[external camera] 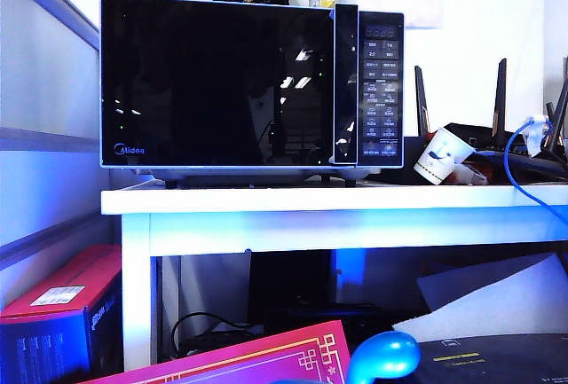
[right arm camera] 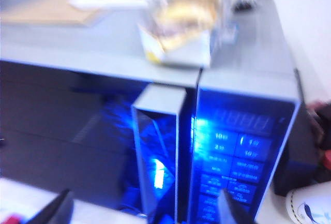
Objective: Open the microwave door, place the box of snacks from the top of the microwave inside, then close the microwave door.
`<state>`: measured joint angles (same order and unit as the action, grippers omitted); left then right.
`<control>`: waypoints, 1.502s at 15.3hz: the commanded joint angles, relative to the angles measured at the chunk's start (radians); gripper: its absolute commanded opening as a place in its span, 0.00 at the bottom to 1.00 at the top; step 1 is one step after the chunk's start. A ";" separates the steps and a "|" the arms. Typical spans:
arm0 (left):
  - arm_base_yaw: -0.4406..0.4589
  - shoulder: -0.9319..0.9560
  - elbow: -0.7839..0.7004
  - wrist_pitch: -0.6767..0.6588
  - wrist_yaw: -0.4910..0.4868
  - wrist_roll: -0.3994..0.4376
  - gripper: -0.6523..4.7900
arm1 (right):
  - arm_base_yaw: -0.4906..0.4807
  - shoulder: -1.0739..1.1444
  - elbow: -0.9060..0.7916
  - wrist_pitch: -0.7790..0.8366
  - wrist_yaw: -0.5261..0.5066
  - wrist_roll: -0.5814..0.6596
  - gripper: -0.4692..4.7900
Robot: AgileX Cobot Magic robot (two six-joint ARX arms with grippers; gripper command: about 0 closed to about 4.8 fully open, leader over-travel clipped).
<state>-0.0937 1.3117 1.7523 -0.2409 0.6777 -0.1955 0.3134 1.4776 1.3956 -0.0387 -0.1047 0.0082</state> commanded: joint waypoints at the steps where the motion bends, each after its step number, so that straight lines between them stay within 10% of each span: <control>1: 0.000 -0.004 0.004 0.042 -0.004 0.004 0.11 | 0.063 0.089 -0.040 0.272 0.173 -0.009 0.75; 20: 0.000 -0.004 0.004 0.040 0.026 0.005 0.11 | 0.082 0.493 -0.042 0.797 0.242 0.017 0.85; 23: 0.000 -0.004 0.004 0.040 0.026 0.005 0.11 | 0.082 0.494 -0.042 0.801 0.241 0.017 0.66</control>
<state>-0.0933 1.3117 1.7523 -0.2062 0.6971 -0.1955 0.3939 1.9705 1.3468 0.7437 0.1497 0.0219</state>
